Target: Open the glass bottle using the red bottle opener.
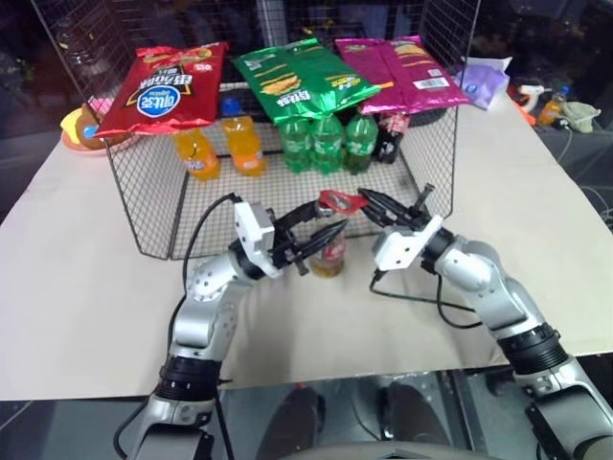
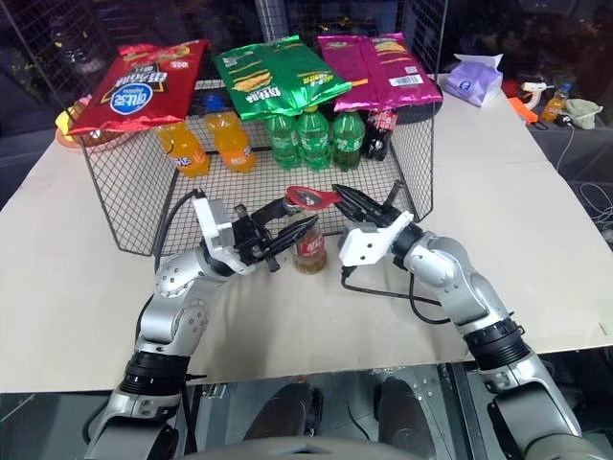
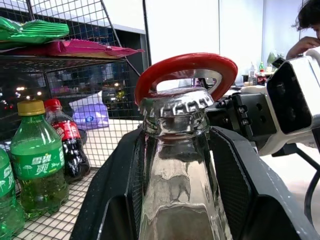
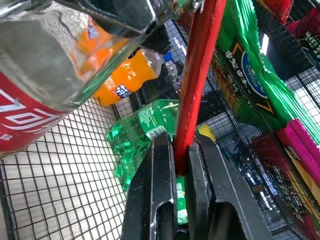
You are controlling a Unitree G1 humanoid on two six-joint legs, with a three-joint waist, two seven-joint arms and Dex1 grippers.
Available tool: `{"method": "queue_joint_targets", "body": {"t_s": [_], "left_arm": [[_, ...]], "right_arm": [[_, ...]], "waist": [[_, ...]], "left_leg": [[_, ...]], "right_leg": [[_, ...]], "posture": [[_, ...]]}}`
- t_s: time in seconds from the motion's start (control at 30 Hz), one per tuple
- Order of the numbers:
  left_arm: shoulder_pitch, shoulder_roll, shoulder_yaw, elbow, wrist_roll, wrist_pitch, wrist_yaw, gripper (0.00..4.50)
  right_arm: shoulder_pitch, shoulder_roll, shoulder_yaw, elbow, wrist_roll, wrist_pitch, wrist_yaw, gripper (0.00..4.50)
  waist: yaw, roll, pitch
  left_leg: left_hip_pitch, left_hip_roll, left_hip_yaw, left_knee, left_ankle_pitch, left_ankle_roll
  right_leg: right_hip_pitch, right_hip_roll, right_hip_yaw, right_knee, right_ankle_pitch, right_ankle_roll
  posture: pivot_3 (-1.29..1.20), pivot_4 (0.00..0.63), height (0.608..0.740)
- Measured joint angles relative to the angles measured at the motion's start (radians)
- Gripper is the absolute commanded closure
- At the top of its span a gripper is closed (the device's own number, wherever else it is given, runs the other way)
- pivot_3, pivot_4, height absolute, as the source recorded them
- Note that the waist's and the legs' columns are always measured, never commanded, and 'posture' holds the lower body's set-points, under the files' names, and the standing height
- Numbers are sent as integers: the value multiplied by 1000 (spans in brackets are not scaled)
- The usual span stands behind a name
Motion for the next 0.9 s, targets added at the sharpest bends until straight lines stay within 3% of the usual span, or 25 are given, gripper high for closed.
{"method": "queue_joint_targets", "body": {"t_s": [0.23,0.63,0.9], "left_arm": [[-1,-5,1,19,1,0,0,2873],[-2,-6,8,24,1,-1,-1,2873],[-12,-13,5,35,1,-1,1,2873]], "right_arm": [[-19,-11,19,-10,-33,42,58,4500],[-73,-50,22,-26,-114,32,85,4500],[-170,-115,21,59,-155,-73,30,4500]], "waist": [[0,0,0],[0,0,0],[1,0,0]], "left_leg": [[14,0,0,-3,0,0],[15,1,0,-3,0,0],[14,1,0,-3,0,0]], "right_leg": [[13,1,1,-2,0,0],[13,1,0,-2,0,0],[13,1,0,-2,0,0]], "posture": [[0,150,740],[0,150,740],[0,150,740]]}}
